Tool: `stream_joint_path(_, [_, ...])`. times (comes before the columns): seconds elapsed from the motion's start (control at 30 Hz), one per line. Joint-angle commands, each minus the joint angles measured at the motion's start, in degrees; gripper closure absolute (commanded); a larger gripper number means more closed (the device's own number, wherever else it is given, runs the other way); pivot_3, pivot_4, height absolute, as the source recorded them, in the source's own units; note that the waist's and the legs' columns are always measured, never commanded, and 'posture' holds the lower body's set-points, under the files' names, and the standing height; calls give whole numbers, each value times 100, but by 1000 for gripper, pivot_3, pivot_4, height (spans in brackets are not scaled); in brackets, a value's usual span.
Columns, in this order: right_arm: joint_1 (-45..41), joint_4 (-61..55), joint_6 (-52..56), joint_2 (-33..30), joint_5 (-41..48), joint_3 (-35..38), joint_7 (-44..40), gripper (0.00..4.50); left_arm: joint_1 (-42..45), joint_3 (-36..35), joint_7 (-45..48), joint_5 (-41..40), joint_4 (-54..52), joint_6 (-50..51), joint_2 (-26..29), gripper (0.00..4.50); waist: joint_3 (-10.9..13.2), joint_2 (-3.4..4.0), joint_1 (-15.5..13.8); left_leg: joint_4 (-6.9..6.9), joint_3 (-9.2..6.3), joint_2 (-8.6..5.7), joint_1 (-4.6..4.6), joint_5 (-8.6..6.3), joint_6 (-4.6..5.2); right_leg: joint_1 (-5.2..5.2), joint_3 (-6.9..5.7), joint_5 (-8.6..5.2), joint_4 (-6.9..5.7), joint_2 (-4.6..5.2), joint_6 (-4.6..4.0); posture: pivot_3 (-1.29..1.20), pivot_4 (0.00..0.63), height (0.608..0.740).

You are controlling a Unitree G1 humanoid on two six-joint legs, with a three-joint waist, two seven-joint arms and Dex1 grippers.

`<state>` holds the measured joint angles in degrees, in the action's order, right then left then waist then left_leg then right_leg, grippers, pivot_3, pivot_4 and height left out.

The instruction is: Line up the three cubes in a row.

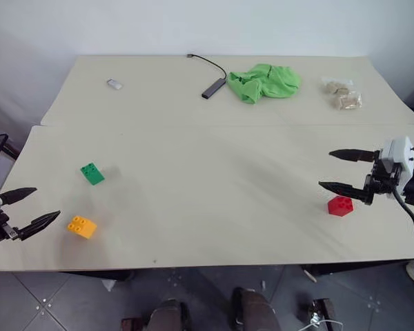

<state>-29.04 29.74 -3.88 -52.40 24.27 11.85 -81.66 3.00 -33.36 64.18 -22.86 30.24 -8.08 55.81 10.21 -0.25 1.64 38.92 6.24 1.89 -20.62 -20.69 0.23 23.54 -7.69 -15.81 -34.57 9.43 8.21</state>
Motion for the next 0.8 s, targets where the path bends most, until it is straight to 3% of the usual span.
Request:
stream_joint_path(0.03, [-48, -199, -90, -36, 108, 298, 150, 0, 128, -159, -49, -107, 60, 173, 215, 148, 0, 0, 1, 6, -1, 0, 0, 0, 0, 0, 0, 0, -5, 0, 0, 0, 150, 740])
stream_joint_path(0.17, [81, -356, -116, 67, 175, 438, 365, 0, -70, -6, 417, -240, -169, 623, 261, 148, 0, 0, 11, 13, -1, 1, 2, -1, 0, 0, 5, 0, -17, 1, -1, 0, 150, 740])
stream_joint_path(0.3, [396, -643, 2, 44, 325, 891, 772, 0, 34, 21, 308, -647, -1122, 1168, -19, 148, 1, -1, -19, 13, -1, 3, 2, -2, -1, 1, 6, -1, -21, 1, -2, 0, 150, 740])
stream_joint_path(0.5, [1522, -733, 446, -644, 500, 2142, 969, 0, 419, 938, 21, -745, -2809, 1667, -574, 148, 2, 0, -174, 30, -10, -6, -2, -5, 5, -9, 8, 0, -20, 9, 0, 0, 150, 740])
stream_joint_path(0.63, [2288, -794, 494, -830, 499, 2840, 981, 0, 732, 1371, -52, -798, -3257, 1908, -751, 148, 2, 0, -150, 27, -5, -4, 2, -5, 5, -9, 8, 0, -20, 6, -1, 0, 150, 740])
stream_joint_path(0.8, [3833, -907, 836, -769, 457, 3878, 894, 0, 1047, 2267, 250, -452, -3584, 1848, -853, 148, -1, 4, -159, 22, 2, -8, 7, -7, 8, -14, 15, 0, -11, 5, -1, 0, 150, 740])
